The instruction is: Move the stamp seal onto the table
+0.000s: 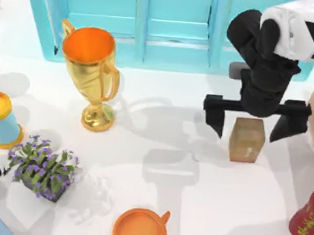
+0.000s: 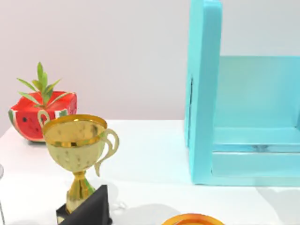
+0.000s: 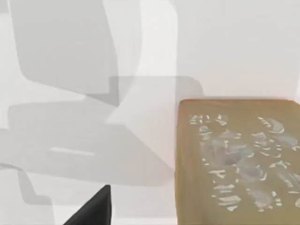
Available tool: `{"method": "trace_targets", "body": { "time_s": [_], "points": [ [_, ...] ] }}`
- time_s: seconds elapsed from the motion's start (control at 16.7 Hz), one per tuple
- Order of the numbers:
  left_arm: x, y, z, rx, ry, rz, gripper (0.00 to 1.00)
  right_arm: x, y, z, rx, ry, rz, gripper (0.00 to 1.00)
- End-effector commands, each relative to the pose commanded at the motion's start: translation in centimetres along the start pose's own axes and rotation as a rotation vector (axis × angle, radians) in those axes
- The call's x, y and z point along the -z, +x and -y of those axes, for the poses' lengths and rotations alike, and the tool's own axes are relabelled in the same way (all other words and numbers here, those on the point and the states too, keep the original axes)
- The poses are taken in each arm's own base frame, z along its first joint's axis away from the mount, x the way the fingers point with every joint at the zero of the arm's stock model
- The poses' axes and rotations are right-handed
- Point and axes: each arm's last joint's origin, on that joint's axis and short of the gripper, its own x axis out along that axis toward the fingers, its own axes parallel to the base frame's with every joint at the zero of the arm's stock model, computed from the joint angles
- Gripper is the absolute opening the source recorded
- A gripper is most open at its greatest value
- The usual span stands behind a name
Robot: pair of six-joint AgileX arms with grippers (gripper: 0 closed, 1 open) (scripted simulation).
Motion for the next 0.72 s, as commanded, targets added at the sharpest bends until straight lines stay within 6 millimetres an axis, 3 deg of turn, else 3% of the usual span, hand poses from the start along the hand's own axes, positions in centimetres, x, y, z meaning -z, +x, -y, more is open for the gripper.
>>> {"method": "trace_targets", "body": {
  "time_s": [0.48, 0.6, 0.72],
  "points": [
    [0.0, 0.0, 0.0, 0.000, 0.000, 0.000, 1.00, 0.1, -11.5, 0.0, 0.003, -0.001, -0.008, 1.00],
    [0.0, 0.0, 0.0, 0.000, 0.000, 0.000, 1.00, 0.4, -13.0, 0.3, 0.000, 0.000, 0.000, 1.00],
    [0.0, 0.0, 0.0, 0.000, 0.000, 0.000, 1.00, 0.5, -13.3, 0.3, -0.001, 0.000, 0.001, 1.00]
  ]
}}
